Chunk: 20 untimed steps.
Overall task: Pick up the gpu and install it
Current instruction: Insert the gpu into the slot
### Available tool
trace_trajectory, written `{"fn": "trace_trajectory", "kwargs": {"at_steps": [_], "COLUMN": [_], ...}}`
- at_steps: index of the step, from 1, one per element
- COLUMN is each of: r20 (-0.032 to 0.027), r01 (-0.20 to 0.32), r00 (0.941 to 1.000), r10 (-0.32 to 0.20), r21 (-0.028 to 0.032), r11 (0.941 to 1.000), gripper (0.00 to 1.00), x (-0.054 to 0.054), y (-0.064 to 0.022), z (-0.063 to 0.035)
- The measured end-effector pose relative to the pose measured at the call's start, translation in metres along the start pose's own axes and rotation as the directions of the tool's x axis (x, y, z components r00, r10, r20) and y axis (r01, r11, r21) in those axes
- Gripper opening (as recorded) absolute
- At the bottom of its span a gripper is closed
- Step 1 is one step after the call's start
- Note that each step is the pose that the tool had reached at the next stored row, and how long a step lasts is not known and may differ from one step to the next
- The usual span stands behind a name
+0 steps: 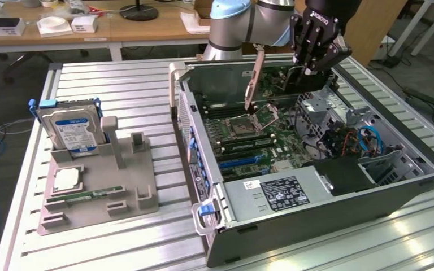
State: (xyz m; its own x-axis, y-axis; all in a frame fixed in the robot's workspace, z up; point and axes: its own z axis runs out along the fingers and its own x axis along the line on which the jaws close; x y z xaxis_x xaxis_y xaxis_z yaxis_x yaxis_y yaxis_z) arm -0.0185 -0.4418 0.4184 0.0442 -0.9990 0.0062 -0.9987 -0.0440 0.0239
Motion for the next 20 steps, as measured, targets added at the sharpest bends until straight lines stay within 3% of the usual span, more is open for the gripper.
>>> {"fn": "trace_trajectory", "kwargs": {"at_steps": [3,5,8,9,12,20], "r20": [0.0,-0.0003,-0.0004,-0.0005,-0.0012,-0.0013], "r01": [0.0,0.0,0.0,0.0,0.0,0.0], "r00": [1.0,1.0,1.0,1.0,1.0,1.0], "r10": [0.0,0.0,0.0,0.0,0.0,0.0], "r21": [0.0014,0.0065,0.0072,0.01,0.028,0.0294], "r11": [1.0,1.0,1.0,1.0,0.9996,0.9996], "gripper": [0.26,0.26,0.26,0.26,0.26,0.26], "x": [0.0,0.0,0.0,0.0,0.0,0.0], "y": [0.0,0.0001,0.0002,0.0003,0.0002,0.0002], "z": [0.0,0.0,0.0,0.0,0.0001,0.0]}}
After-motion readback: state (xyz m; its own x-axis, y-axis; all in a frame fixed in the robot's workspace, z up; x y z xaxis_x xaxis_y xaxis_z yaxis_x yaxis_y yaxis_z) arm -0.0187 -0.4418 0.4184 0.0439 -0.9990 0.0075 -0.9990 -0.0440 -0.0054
